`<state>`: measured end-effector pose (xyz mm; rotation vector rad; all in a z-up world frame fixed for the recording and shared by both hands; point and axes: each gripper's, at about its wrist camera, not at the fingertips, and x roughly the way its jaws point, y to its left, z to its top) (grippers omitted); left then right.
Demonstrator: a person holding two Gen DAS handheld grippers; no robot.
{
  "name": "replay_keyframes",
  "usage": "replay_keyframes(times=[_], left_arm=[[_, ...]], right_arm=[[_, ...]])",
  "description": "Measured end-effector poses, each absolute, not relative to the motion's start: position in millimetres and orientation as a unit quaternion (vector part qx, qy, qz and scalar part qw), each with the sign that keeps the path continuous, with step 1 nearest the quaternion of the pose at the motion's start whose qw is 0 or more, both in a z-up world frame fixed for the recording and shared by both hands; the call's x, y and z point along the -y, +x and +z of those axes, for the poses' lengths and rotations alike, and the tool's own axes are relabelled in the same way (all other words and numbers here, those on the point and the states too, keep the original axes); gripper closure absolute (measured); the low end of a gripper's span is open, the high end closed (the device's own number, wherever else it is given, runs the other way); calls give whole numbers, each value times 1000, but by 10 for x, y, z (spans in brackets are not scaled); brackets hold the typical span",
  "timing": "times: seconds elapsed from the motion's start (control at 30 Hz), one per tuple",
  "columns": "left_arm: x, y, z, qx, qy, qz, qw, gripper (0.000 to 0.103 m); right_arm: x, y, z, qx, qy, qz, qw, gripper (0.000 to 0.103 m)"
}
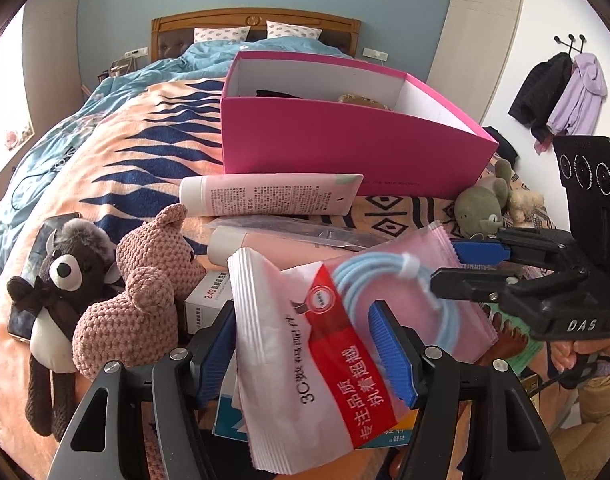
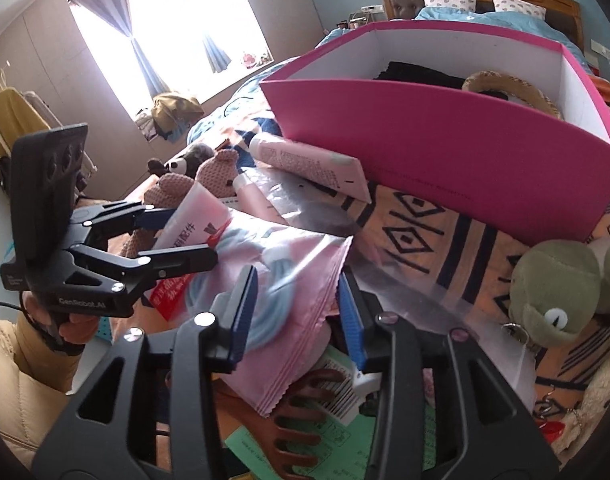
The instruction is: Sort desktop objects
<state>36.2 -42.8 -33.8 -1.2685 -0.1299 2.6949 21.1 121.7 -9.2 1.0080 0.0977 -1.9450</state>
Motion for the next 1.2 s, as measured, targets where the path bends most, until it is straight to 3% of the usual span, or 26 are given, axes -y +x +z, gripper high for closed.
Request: replay_keyframes(times=[0.2,0.3,0.33,0.37,0.57,0.8,0.87,1.07,1.17,1.2], left_arm=[[408,357,-325,38,-420,903,80,36],[404,357,-326,35,-422,902,79,36],[406,362,-323,35,-422,902,81,36],[410,364,-322,35,-423,902,82,36],[445,371,-324,49,-434,894,98,36],[312,331,-312,22,-441,892,99,40],[297,316,-302,16,-443,891,97,50],[302,306,-284,20,-451,886,106,58],[269,291,-280,11,-452,886,101,68],[257,286,-280,10,-452,886,102,71]], right_arm=[[-1067,249,-103,-80,401,-794,450,59],[-1016,292,-97,-104,388,-795,454,73],[-1002,319,-79,-114,380,-798,454,87],[-998,329,-66,-124,372,-804,447,92],[-1154,249,-32,-92,360,-823,430,94],[-1484,53,-58,-12,374,-839,394,95],[-1542,43,-59,1,374,-840,392,94],[-1646,18,-11,22,373,-841,391,94],[-1678,-10,-58,36,395,-826,401,74],[-1692,-3,-77,39,399,-823,403,74]])
